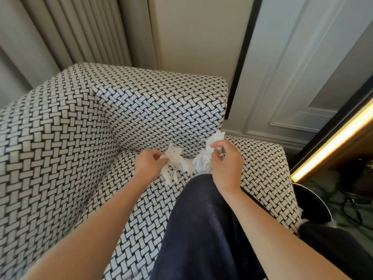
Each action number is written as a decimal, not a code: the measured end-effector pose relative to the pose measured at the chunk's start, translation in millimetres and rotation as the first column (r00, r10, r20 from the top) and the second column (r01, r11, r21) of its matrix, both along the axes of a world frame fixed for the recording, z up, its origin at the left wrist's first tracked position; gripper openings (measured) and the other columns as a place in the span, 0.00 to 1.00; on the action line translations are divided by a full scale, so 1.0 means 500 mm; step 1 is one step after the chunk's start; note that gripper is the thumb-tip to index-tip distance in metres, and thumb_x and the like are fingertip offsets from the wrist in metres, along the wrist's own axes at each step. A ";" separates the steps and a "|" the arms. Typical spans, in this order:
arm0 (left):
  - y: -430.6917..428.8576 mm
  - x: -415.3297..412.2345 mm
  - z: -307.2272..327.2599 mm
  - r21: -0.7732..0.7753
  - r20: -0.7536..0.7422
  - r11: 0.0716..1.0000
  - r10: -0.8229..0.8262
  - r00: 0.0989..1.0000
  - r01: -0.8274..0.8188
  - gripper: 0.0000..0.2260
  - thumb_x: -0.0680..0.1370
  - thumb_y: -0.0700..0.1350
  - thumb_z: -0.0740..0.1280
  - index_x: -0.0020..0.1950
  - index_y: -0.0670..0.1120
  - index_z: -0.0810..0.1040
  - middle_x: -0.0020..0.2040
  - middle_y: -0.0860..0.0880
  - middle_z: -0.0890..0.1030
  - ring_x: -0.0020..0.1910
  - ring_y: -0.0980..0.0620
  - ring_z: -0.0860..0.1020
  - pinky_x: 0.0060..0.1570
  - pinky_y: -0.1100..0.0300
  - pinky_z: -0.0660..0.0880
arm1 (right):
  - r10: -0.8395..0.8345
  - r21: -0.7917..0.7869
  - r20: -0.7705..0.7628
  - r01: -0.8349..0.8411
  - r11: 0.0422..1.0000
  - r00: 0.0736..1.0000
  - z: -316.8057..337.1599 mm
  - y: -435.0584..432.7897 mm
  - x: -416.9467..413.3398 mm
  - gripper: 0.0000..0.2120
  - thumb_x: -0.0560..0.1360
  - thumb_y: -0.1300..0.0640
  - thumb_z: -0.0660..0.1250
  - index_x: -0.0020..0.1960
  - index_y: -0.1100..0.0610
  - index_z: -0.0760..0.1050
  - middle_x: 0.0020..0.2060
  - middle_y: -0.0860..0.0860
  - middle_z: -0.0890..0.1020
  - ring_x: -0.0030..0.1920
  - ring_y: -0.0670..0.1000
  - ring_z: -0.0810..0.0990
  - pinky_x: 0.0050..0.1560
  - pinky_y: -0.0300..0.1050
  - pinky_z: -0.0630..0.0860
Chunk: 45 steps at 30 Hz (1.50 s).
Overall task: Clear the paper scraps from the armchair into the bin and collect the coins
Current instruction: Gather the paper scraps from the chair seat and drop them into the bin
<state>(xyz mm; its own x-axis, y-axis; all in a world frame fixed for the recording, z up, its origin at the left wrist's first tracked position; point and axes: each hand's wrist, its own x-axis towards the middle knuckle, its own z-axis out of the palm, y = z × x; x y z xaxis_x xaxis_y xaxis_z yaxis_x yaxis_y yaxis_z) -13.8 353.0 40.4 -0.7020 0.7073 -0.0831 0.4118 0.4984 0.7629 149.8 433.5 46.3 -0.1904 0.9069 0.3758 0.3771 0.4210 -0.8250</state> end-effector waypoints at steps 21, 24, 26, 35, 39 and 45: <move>0.292 0.373 0.066 0.142 0.405 0.862 -0.500 0.766 0.487 0.06 0.76 0.39 0.68 0.51 0.45 0.80 0.46 0.49 0.82 0.46 0.54 0.82 0.46 0.63 0.79 | -0.363 -0.031 0.060 0.366 0.930 0.930 -0.093 0.121 0.496 0.08 0.76 0.67 0.64 0.47 0.56 0.78 0.43 0.45 0.78 0.44 0.40 0.77 0.45 0.27 0.72; 0.323 0.442 0.052 0.129 0.431 0.832 -0.537 0.725 0.539 0.06 0.76 0.39 0.67 0.51 0.47 0.78 0.45 0.51 0.81 0.45 0.56 0.81 0.43 0.66 0.79 | -0.415 -0.055 0.104 0.422 0.905 0.904 -0.113 0.133 0.531 0.07 0.76 0.66 0.64 0.49 0.58 0.79 0.44 0.46 0.79 0.44 0.42 0.76 0.45 0.29 0.72; 0.362 0.497 0.035 0.101 0.428 0.820 -0.547 0.719 0.564 0.06 0.76 0.40 0.67 0.53 0.46 0.78 0.45 0.51 0.81 0.46 0.54 0.81 0.46 0.63 0.79 | -0.465 -0.081 0.092 0.472 0.878 0.880 -0.130 0.148 0.559 0.07 0.76 0.67 0.64 0.49 0.59 0.79 0.44 0.46 0.79 0.44 0.42 0.76 0.46 0.32 0.73; 0.455 0.625 -0.048 -0.017 0.465 0.724 -0.605 0.646 0.690 0.13 0.75 0.39 0.69 0.59 0.45 0.77 0.49 0.48 0.81 0.49 0.53 0.80 0.55 0.55 0.77 | -0.555 -0.267 0.122 0.566 0.780 0.823 -0.179 0.173 0.606 0.11 0.76 0.66 0.64 0.56 0.61 0.78 0.51 0.50 0.79 0.51 0.44 0.75 0.46 0.18 0.64; 0.447 0.627 -0.074 -0.052 0.458 0.676 -0.638 0.619 0.735 0.17 0.75 0.40 0.68 0.63 0.48 0.75 0.54 0.50 0.81 0.54 0.53 0.78 0.58 0.54 0.75 | -0.417 -0.396 0.299 0.510 0.764 0.858 -0.201 0.194 0.608 0.18 0.76 0.61 0.64 0.66 0.59 0.71 0.62 0.52 0.75 0.61 0.47 0.72 0.58 0.30 0.62; 0.430 0.604 -0.093 -0.087 0.440 0.693 -0.618 0.651 0.716 0.12 0.76 0.41 0.67 0.58 0.51 0.77 0.53 0.52 0.81 0.53 0.56 0.78 0.59 0.53 0.74 | -0.196 -0.591 0.326 0.362 0.721 0.925 -0.212 0.221 0.596 0.28 0.78 0.52 0.62 0.75 0.55 0.58 0.72 0.54 0.65 0.71 0.53 0.65 0.70 0.48 0.61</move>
